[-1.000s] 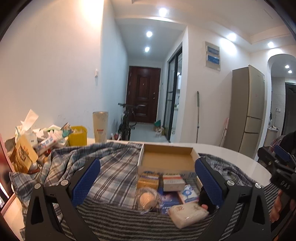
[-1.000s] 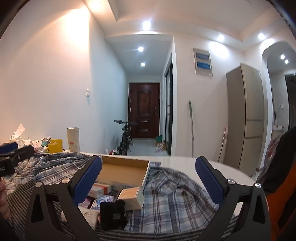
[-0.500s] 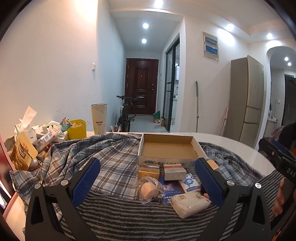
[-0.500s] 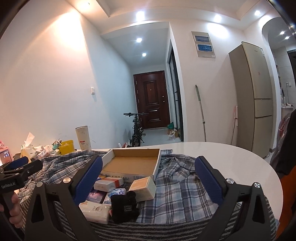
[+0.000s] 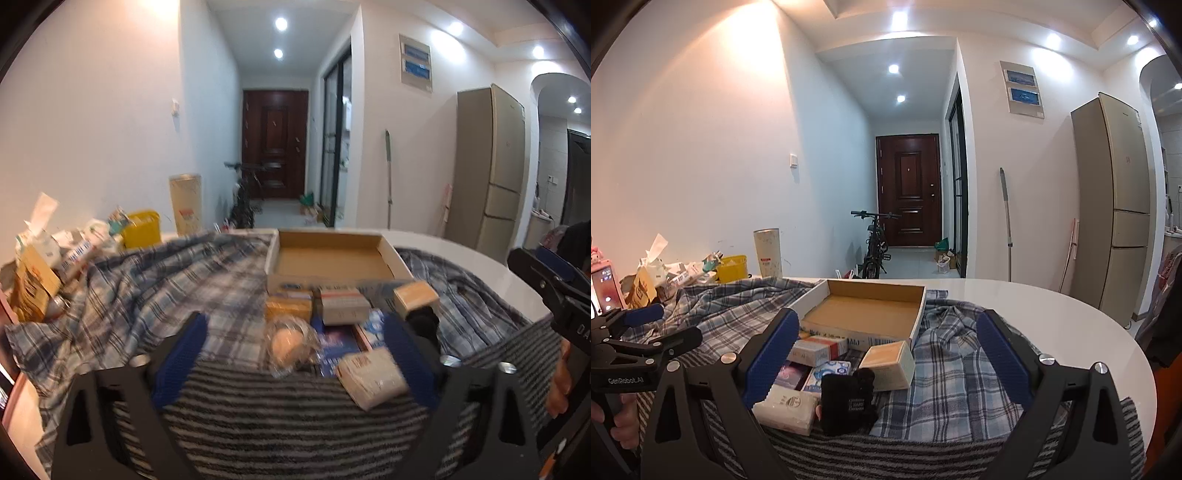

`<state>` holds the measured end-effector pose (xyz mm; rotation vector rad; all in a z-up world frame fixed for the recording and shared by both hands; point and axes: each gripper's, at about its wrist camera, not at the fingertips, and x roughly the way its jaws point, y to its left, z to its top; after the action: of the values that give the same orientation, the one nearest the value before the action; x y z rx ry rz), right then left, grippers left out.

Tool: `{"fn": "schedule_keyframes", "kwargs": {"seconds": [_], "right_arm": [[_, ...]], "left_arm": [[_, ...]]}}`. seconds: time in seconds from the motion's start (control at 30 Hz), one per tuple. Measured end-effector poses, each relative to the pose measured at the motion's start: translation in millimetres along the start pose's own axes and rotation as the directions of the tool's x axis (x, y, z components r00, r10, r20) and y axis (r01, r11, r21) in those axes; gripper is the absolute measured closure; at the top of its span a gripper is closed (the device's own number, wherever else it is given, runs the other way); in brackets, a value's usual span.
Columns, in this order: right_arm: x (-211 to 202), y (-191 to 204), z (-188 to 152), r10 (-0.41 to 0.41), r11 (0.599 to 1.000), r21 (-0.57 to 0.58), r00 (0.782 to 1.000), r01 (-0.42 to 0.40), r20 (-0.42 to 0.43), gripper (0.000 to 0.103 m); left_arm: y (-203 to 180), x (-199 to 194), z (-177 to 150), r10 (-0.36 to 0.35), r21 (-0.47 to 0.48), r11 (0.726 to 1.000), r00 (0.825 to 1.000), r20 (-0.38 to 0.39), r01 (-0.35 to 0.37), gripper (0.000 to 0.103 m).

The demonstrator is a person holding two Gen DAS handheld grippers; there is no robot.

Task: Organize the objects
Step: 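Grasp the clear bag with the left tool while the right tool grasps the black object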

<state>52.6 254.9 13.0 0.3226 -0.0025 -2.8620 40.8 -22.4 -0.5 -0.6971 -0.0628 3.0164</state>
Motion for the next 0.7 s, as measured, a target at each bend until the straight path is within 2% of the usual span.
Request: {"fn": "schedule_keyframes", "kwargs": {"seconds": [0.1, 0.2, 0.33, 0.47, 0.7], "right_arm": [[3, -1, -2, 0.014, 1.0, 0.024, 1.0, -0.013, -0.015, 0.008], [4, -1, -4, 0.033, 0.999, 0.038, 0.999, -0.032, -0.018, 0.009], [10, 1, -8, 0.024, 0.999, 0.023, 0.999, -0.024, -0.028, 0.009], [15, -2, -10, 0.041, 0.998, 0.048, 0.998, -0.039, -0.041, 0.01], [18, -12, -10, 0.036, 0.995, 0.097, 0.998, -0.031, -0.047, 0.01]], "left_arm": [[0, 7, -6, -0.041, -0.004, 0.999, 0.997, -0.066, 0.041, 0.022], [-4, 15, -14, -0.034, 0.016, 0.999, 0.992, -0.119, 0.036, 0.027], [-2, 35, -20, -0.032, 0.012, 0.999, 0.977, -0.212, 0.035, 0.034], [3, 55, -12, -0.046, -0.011, 0.999, 0.964, -0.264, 0.045, 0.035], [-1, 98, 2, -0.064, 0.013, 0.997, 0.942, -0.33, 0.073, 0.035]]}}
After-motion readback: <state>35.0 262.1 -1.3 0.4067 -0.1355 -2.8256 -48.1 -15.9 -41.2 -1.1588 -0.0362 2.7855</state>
